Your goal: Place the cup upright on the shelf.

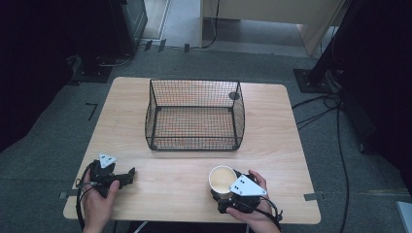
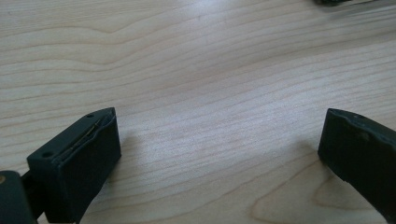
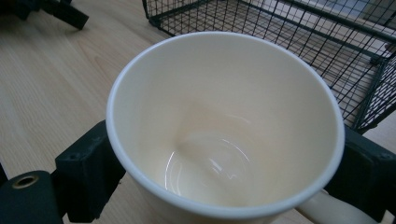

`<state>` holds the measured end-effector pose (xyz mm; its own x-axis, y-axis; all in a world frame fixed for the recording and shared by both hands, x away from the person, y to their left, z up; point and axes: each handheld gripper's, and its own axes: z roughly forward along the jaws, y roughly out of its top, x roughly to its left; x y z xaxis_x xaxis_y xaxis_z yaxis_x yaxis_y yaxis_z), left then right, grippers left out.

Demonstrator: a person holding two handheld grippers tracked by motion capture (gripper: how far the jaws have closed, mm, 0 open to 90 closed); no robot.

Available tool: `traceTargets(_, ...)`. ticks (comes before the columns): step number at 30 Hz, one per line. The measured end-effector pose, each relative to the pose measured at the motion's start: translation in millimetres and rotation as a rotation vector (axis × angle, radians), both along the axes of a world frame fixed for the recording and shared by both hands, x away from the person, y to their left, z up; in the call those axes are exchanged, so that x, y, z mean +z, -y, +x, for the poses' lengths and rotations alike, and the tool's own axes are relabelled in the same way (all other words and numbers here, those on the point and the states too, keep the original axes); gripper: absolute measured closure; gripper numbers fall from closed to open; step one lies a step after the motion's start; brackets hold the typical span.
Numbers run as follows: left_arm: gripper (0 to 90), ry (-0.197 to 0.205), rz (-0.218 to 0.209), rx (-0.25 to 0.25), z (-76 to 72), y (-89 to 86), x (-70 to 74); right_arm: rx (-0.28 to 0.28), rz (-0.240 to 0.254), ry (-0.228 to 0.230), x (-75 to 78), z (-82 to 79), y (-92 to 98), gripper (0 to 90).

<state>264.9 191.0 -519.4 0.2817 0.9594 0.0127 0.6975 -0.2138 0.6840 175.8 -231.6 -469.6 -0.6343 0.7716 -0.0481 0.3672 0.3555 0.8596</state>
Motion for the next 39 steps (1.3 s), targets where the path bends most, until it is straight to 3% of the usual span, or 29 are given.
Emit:
traceTargets(19,0.0,0.0,0.0,0.0,0.0,0.0,0.0,-0.067,0.073,0.072,40.9,19.8,9.9,9.6)
traceTargets(39,0.0,0.002,-0.002,0.002,0.0,0.1,-0.1,-0.069,0.084,0.137,88.6,58.0,-12.5,9.6)
